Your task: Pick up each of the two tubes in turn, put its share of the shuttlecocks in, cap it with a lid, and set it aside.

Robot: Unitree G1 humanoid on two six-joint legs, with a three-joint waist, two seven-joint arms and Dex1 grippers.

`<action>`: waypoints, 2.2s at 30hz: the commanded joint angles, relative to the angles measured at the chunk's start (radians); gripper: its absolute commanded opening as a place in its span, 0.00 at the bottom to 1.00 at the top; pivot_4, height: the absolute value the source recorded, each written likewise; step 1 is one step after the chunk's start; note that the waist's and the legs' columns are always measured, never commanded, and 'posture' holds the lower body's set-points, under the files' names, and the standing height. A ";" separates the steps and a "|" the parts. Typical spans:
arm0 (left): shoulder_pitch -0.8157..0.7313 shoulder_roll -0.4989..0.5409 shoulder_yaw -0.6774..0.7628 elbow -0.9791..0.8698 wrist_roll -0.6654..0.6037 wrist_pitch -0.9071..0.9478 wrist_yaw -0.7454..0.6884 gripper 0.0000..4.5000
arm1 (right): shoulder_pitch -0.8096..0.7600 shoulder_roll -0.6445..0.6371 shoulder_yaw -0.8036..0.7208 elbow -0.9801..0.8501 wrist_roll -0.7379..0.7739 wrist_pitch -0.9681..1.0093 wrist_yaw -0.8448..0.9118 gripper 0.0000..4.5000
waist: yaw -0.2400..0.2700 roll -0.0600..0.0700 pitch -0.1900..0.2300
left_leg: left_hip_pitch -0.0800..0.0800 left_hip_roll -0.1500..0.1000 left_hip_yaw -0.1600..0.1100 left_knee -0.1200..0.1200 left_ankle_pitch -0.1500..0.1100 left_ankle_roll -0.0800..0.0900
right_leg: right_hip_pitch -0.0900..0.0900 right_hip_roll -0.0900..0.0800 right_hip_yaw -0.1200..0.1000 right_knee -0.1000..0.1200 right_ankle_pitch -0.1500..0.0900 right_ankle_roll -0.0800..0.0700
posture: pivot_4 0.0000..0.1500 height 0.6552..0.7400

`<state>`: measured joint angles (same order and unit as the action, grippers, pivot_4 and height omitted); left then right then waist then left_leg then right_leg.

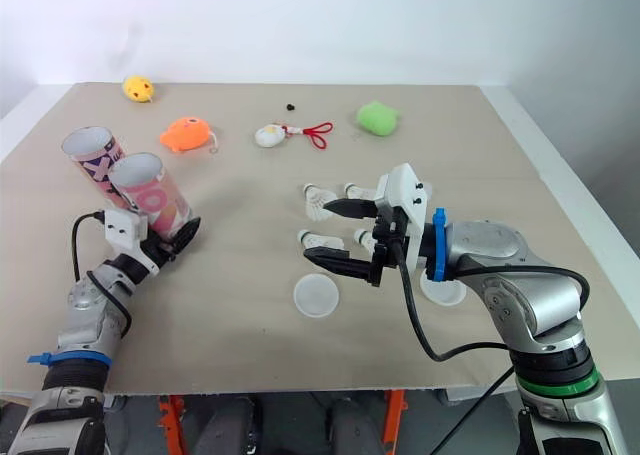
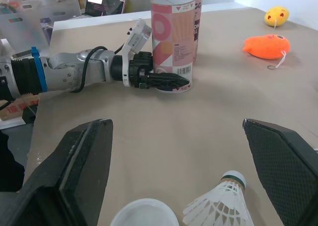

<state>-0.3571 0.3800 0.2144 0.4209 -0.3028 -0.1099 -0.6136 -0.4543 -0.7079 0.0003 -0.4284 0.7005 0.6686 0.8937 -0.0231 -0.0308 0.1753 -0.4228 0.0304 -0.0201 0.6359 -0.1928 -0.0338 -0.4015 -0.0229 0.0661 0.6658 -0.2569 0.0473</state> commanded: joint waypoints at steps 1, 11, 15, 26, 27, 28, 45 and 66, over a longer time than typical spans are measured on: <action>0.017 0.010 0.002 0.000 0.007 0.008 0.002 0.72 | 0.009 0.003 -0.007 -0.038 -0.016 -0.019 -0.012 1.00 | 0.000 0.000 0.000 | 0.000 0.000 0.000 0.000 0.000 0.000 | 0.000 0.000 0.000 0.000 0.000 0.000 | 1.00 1.00; 0.117 0.324 -0.059 -0.328 -0.006 0.229 -0.241 0.72 | 0.279 0.196 0.032 -0.230 -0.257 -0.111 -0.375 1.00 | -0.005 0.000 0.000 | -0.001 0.002 0.001 -0.002 0.000 0.000 | -0.004 0.002 0.002 0.001 -0.001 -0.001 | 1.00 1.00; 0.106 0.548 -0.094 -0.408 -0.029 0.346 -0.471 0.72 | 0.343 0.230 0.069 -0.295 -0.251 -0.017 -0.446 1.00 | -0.005 0.000 0.000 | -0.002 0.002 0.002 -0.002 0.001 -0.001 | -0.004 0.001 0.002 0.001 -0.002 0.001 | 1.00 1.00; -0.040 0.828 -0.347 -0.431 0.133 0.365 -0.845 0.72 | 0.365 0.323 0.200 -0.169 -0.362 -0.001 -0.545 1.00 | -0.003 0.000 0.001 | -0.001 0.005 0.007 -0.002 0.001 -0.002 | -0.007 0.002 0.002 0.000 -0.005 -0.005 | 1.00 1.00; -0.043 0.824 -0.355 -0.433 0.139 0.371 -0.848 0.72 | 0.363 0.331 0.205 -0.162 -0.369 -0.006 -0.547 1.00 | -0.003 0.000 0.001 | -0.002 0.006 0.008 -0.002 0.001 -0.001 | -0.007 0.002 0.002 0.000 -0.005 -0.005 | 1.00 1.00; -0.041 0.823 -0.372 -0.436 0.158 0.372 -0.847 0.72 | 0.357 0.349 0.209 -0.148 -0.377 -0.012 -0.556 1.00 | -0.003 0.000 0.001 | -0.002 0.005 0.008 -0.002 0.001 -0.001 | -0.008 0.002 0.003 0.001 -0.005 -0.004 | 1.00 1.00; -0.030 0.757 -0.406 -0.456 0.241 0.417 -0.809 0.71 | 0.291 0.458 0.213 -0.022 -0.461 -0.072 -0.585 0.60 | -0.001 0.009 -0.004 | 0.000 0.007 0.009 -0.001 0.001 0.000 | -0.006 0.005 0.006 0.002 -0.004 -0.003 | 1.00 1.00; -0.076 0.712 -0.382 -0.422 0.233 0.469 -0.814 0.71 | -0.108 0.306 0.291 0.019 -0.325 -0.208 -0.071 0.02 | 0.000 0.016 -0.004 | 0.000 0.007 0.010 0.000 0.003 0.004 | -0.005 0.005 0.006 0.002 -0.001 -0.002 | 1.00 1.00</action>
<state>-0.4212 1.1101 -0.1538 -0.0107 -0.0685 0.3589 -1.4329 -0.5446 -0.4009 0.2522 -0.4261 0.3913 0.4964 0.7700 -0.0226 -0.0149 0.1711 -0.4225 0.0369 -0.0102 0.6359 -0.1896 -0.0295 -0.4066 -0.0182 0.0718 0.6681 -0.2586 0.0450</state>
